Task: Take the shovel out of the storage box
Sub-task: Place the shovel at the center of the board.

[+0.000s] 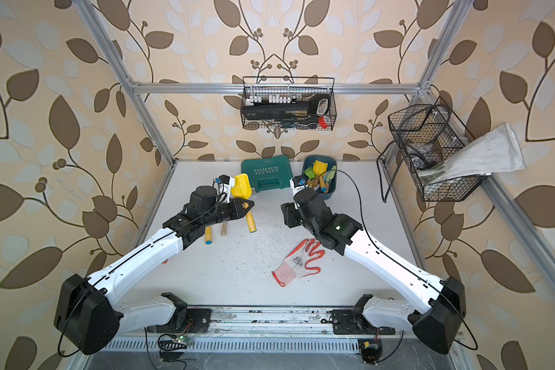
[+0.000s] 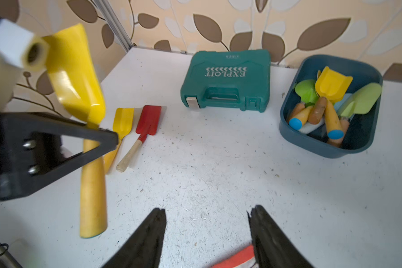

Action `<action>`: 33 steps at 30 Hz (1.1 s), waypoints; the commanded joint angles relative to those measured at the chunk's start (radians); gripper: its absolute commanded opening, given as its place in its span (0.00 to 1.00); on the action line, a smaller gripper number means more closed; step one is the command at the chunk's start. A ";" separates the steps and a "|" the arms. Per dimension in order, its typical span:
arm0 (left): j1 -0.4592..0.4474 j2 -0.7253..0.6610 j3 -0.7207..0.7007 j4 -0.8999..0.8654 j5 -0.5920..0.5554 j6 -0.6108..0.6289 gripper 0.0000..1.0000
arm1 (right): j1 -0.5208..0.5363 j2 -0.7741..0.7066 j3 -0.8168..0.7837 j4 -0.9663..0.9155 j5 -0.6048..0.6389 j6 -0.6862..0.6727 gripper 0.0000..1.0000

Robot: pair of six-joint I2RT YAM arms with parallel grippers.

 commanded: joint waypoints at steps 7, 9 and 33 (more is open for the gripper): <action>0.080 0.082 0.037 -0.135 -0.045 0.196 0.14 | -0.145 0.081 -0.030 -0.013 -0.223 -0.014 0.63; 0.114 0.135 0.040 -0.135 0.003 0.213 0.13 | -0.145 0.069 -0.047 -0.002 -0.217 -0.016 0.63; 0.226 0.600 0.239 -0.206 0.054 0.291 0.12 | -0.156 -0.023 -0.150 0.041 -0.173 -0.024 0.63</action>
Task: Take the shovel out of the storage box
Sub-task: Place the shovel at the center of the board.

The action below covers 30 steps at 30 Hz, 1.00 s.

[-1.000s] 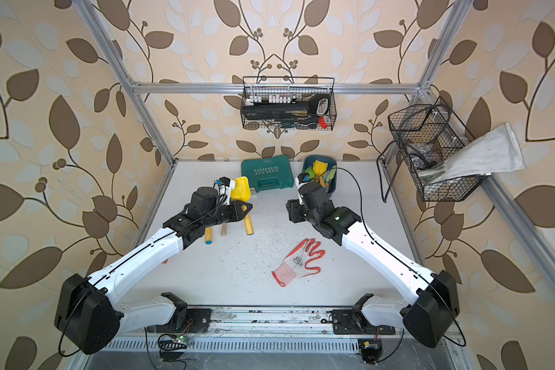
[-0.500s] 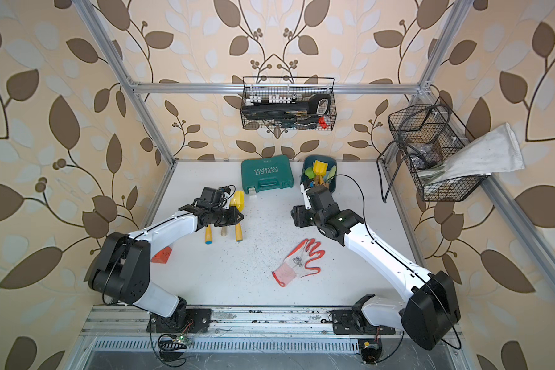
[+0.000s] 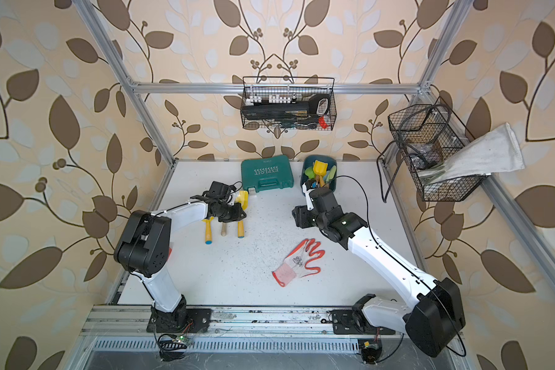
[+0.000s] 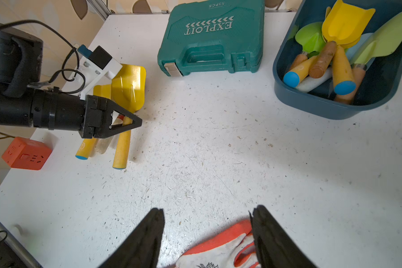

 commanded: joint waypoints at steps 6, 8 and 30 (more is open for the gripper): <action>0.040 0.074 0.061 -0.013 0.039 0.039 0.11 | -0.005 -0.005 -0.018 0.015 0.017 -0.006 0.63; 0.043 0.080 0.065 -0.017 0.024 0.043 0.10 | -0.005 -0.005 -0.018 0.015 0.013 -0.007 0.63; 0.046 0.118 0.103 -0.088 -0.063 0.060 0.25 | -0.008 -0.034 -0.034 0.024 0.025 -0.004 0.64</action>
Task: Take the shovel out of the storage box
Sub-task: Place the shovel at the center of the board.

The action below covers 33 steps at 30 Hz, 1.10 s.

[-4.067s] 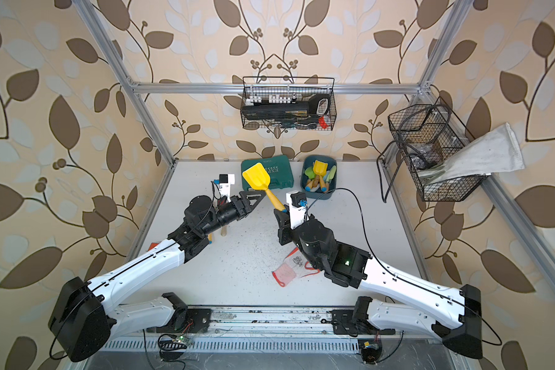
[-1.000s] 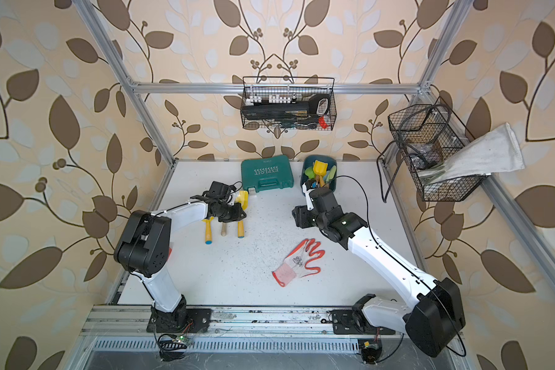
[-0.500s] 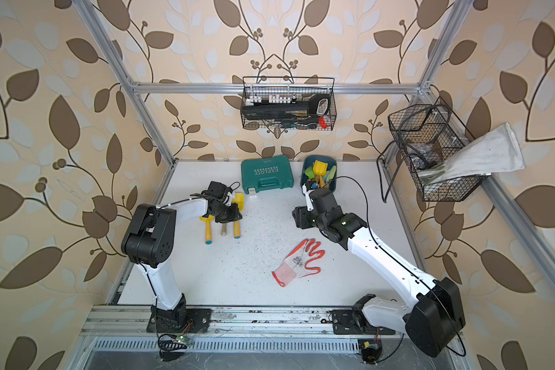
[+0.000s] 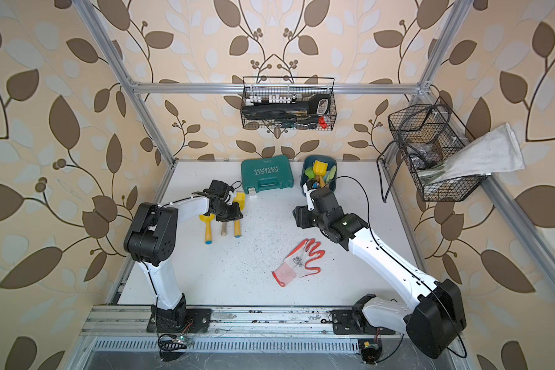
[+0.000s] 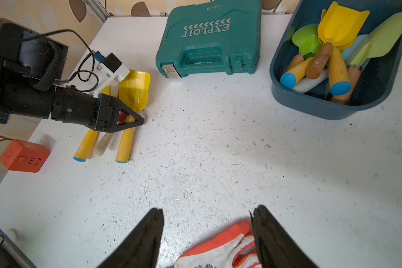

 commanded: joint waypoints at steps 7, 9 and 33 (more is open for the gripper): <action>0.005 -0.005 0.011 -0.025 -0.036 0.012 0.32 | -0.006 -0.030 -0.031 0.020 0.016 -0.004 0.65; 0.005 -0.010 0.008 -0.022 -0.035 0.009 0.33 | -0.008 -0.030 -0.031 0.017 0.015 -0.004 0.65; -0.161 -0.624 -0.202 0.099 -0.010 -0.014 0.50 | -0.033 -0.025 -0.040 0.026 0.072 -0.012 0.69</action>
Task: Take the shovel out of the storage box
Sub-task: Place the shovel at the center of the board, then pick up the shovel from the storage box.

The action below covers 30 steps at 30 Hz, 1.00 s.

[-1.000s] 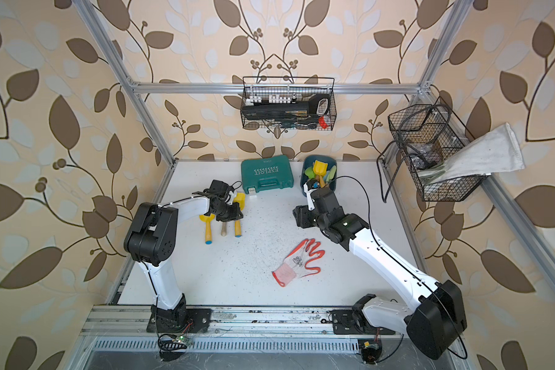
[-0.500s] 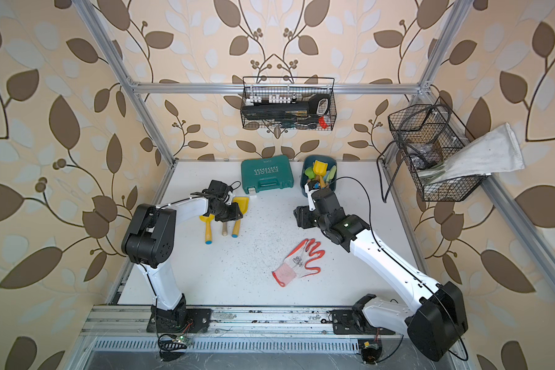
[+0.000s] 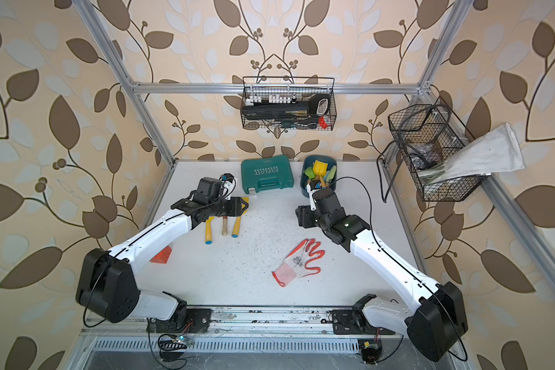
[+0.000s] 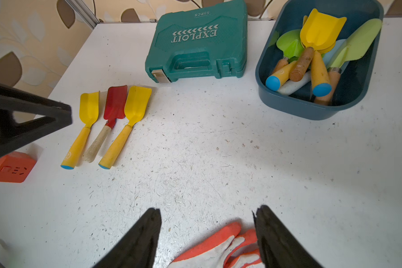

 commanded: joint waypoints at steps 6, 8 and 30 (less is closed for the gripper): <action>-0.020 -0.227 -0.162 0.198 0.187 -0.038 0.60 | -0.134 0.089 0.083 -0.058 -0.038 0.019 0.70; -0.026 -0.239 -0.176 0.215 0.222 -0.036 0.61 | -0.183 0.132 0.135 -0.084 -0.065 0.028 0.71; -0.069 -0.250 -0.244 0.351 0.267 -0.025 0.58 | -0.381 0.893 0.847 -0.241 -0.202 0.168 0.56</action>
